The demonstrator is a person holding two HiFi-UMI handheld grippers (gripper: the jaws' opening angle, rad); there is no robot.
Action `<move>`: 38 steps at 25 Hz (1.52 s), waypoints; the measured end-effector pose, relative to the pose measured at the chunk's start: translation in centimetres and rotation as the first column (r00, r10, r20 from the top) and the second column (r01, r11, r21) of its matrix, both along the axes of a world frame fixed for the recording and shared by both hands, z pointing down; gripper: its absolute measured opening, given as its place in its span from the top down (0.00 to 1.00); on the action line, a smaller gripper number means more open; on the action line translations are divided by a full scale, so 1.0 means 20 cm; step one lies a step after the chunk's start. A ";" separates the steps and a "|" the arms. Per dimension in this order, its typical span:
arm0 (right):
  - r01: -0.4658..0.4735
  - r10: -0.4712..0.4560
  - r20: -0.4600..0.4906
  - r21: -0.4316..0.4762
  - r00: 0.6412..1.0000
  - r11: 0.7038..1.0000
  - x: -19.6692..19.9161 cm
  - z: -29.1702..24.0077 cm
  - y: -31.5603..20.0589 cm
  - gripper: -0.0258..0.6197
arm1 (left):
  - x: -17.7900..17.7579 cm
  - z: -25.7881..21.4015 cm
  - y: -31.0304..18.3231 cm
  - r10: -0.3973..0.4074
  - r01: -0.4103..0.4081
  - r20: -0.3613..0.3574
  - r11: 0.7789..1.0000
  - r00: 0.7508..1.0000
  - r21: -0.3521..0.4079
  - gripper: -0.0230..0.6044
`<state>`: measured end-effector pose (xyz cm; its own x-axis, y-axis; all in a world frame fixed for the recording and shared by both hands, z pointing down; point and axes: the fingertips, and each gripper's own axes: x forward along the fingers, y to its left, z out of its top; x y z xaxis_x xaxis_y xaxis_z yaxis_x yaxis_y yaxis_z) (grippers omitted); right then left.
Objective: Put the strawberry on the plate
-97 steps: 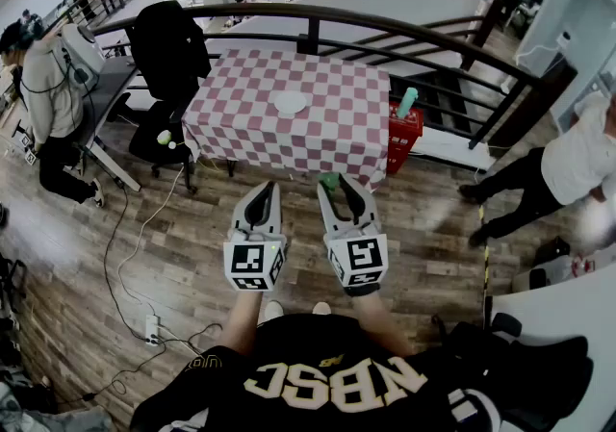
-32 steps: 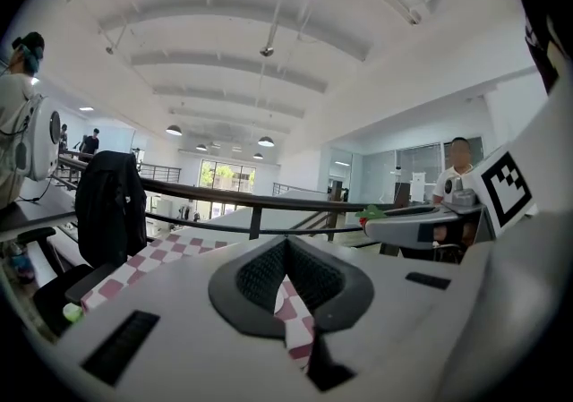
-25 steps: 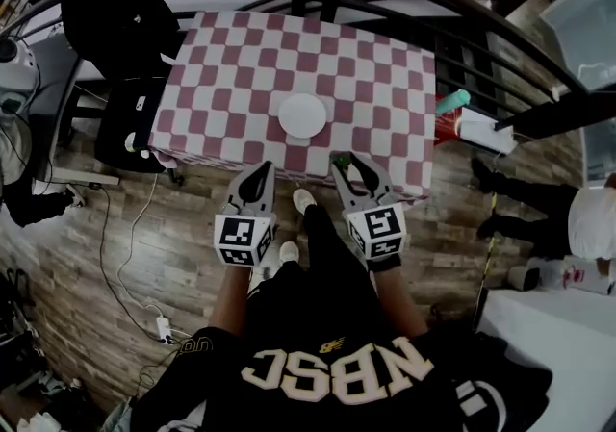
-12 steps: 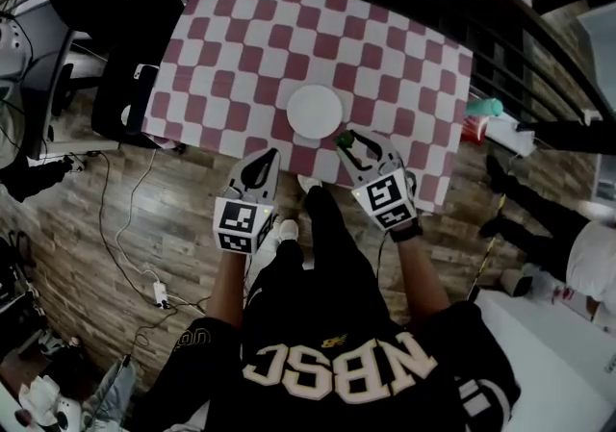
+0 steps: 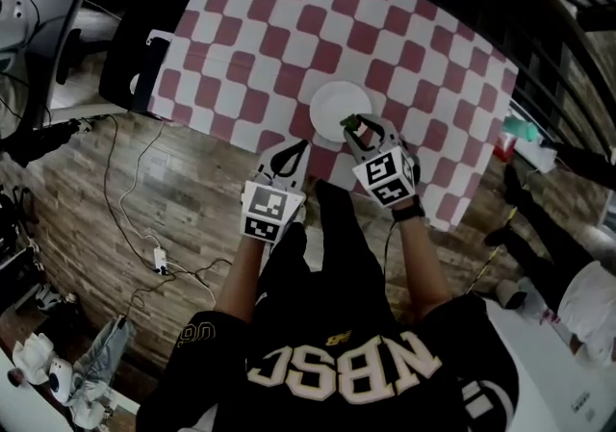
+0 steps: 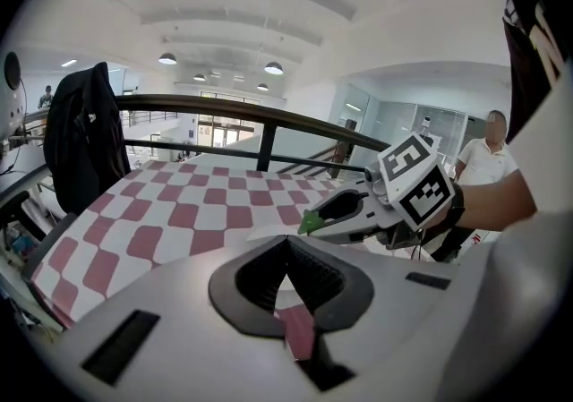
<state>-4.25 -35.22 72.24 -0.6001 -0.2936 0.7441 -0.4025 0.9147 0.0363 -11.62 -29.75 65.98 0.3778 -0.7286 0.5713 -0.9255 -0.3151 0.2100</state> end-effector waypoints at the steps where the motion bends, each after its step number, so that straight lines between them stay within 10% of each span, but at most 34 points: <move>1: 0.000 0.000 -0.009 -0.010 1.000 1.000 -0.02 0.04 -0.01 0.73 | 0.01 0.03 -0.01 0.001 -0.001 -0.002 1.000 1.000 -0.009 0.94; 24: -0.060 0.050 -0.104 -0.094 0.993 0.994 -0.11 0.44 -0.04 0.73 | 0.01 0.23 -0.06 -0.001 0.001 -0.005 0.998 1.000 -0.065 0.94; 38: -0.225 0.221 0.206 -0.005 0.953 0.974 -0.12 -0.41 -0.01 0.73 | -0.06 -0.36 -0.15 -0.073 0.080 -0.055 0.987 0.996 0.141 0.94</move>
